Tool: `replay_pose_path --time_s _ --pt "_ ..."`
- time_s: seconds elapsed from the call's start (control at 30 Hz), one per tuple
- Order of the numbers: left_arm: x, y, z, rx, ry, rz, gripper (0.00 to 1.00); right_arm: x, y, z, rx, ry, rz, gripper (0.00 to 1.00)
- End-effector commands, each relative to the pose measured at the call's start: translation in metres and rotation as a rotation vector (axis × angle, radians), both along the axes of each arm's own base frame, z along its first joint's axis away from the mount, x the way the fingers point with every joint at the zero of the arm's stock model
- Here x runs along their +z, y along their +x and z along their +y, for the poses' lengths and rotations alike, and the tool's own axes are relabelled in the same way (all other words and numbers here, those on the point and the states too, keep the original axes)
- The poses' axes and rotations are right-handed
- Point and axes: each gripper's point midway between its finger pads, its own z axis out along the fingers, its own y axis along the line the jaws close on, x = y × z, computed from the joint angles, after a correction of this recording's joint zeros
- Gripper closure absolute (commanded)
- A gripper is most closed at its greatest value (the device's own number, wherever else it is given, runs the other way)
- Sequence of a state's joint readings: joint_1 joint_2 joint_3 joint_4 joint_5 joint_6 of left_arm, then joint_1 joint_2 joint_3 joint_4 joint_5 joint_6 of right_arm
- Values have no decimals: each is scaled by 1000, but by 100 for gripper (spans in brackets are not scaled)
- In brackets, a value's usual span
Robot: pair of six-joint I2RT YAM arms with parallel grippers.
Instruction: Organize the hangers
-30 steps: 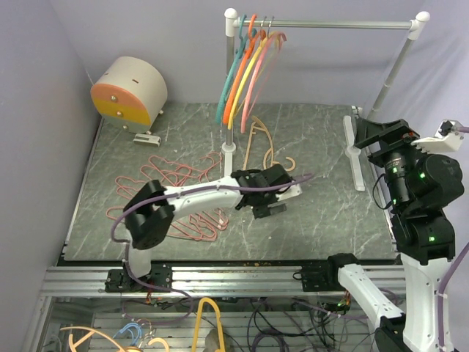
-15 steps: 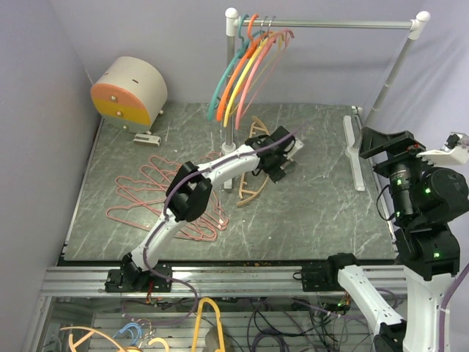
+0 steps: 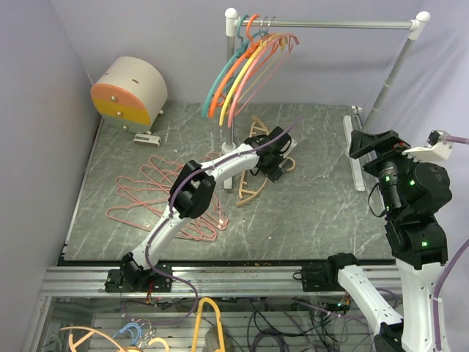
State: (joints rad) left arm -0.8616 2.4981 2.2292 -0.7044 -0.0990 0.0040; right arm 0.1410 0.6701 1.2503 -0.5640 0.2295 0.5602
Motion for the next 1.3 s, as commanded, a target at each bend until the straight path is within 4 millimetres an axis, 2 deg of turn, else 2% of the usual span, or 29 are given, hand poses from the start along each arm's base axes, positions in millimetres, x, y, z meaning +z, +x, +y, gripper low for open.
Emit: replay_pose_path --time_s 0.0,0.1,0.13,0.2,0.37,0.43,0.47,0.5,0.57,0.63,0.7,0.83,1.03,1.13,1.27 --pt "-7 -28 5 -20 -11 92 6 4 1 0 -1 -8 -26 12" --pt "-15 -40 14 -20 2 129 7 3 2 0 -2 -10 -23 12" --pt "-18 -43 16 -20 9 143 12 2 2 0 0 -10 -24 12" --pt "-24 -48 18 -26 17 161 29 1 3 2 8 -8 -26 12" --pt "-32 -55 15 -37 6 200 49 -3 1 2 11 -11 -19 12" --pt "-33 -61 12 -47 7 214 63 -2 -4 -1 -1 -14 -21 12" --pt "-33 -63 11 -49 11 218 82 -1 -7 -2 -6 -16 -23 12" --pt "-35 -66 11 -50 20 225 91 0 -10 -4 -12 -19 -23 12" --pt "-34 -74 9 -60 13 250 93 2 -16 -6 -19 -23 -23 12" --pt "-23 -80 6 -69 -21 267 93 -4 -21 -5 -9 -18 -6 12" --pt "-2 -81 2 -81 -69 270 93 -20 -23 1 23 5 31 13" --pt "60 -81 -11 -120 -272 329 93 -70 -33 12 75 68 108 13" --pt "149 -74 -19 -169 -570 362 93 -108 -53 41 250 101 92 13" --pt "186 -69 -21 -167 -691 359 93 -135 -55 54 319 121 136 13" --pt "223 -55 -19 -115 -852 351 93 -163 -53 79 438 222 149 13"
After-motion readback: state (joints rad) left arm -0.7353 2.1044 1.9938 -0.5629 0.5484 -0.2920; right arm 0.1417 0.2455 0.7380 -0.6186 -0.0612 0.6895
